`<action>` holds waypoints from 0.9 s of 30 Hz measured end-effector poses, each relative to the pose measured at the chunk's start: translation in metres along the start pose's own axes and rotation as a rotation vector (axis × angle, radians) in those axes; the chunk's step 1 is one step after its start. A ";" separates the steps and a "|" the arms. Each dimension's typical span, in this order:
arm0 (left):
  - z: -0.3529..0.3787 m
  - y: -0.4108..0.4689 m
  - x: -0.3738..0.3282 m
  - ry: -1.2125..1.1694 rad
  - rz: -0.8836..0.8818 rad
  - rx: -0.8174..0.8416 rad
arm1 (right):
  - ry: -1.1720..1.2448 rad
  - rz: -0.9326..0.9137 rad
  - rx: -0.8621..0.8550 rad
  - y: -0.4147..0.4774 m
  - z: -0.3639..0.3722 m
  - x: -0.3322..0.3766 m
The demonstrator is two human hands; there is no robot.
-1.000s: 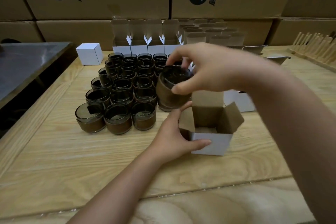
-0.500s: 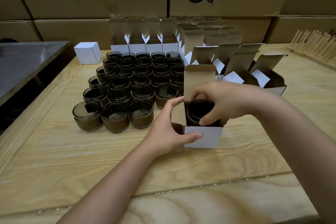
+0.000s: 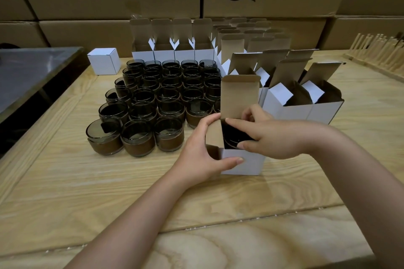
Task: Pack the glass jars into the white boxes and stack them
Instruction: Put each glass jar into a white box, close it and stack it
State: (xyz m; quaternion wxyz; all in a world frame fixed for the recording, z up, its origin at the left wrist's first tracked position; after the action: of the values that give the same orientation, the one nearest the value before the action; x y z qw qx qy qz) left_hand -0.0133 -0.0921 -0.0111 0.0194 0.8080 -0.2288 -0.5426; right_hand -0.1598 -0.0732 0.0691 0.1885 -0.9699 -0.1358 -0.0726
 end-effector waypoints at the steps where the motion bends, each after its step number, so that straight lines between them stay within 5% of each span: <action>1: 0.000 0.000 0.000 -0.001 0.003 -0.001 | 0.023 -0.009 0.007 0.000 0.002 -0.001; 13: 0.002 0.000 -0.003 -0.020 0.014 -0.008 | 0.186 -0.015 -0.088 -0.006 0.021 0.001; 16: 0.002 0.000 -0.002 -0.033 0.013 -0.008 | 0.157 -0.062 -0.313 -0.009 0.019 0.006; 19: 0.002 0.000 -0.002 -0.035 0.002 -0.008 | 0.572 -0.051 -0.895 -0.022 0.007 -0.006; 21: 0.002 -0.001 -0.002 -0.063 -0.008 -0.007 | 0.914 0.028 -1.123 -0.027 0.013 -0.024; 24: 0.002 -0.002 -0.002 -0.059 0.001 -0.041 | 1.395 0.023 -0.978 -0.011 0.035 -0.031; 27: -0.001 -0.002 -0.004 -0.037 0.031 -0.076 | 1.587 -0.038 -0.876 0.001 0.042 -0.023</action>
State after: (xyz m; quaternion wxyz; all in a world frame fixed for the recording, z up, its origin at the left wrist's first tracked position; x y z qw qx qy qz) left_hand -0.0129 -0.0887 -0.0081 0.0546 0.7929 -0.2208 -0.5652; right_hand -0.1778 -0.0630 0.0254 -0.1603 -0.6174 0.0580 -0.7680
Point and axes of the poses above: each hand's wrist, its own y-axis towards the middle knuckle, its own z-axis out of the palm, x = y × z, the point moved 4 cm from there along y, towards the middle knuckle
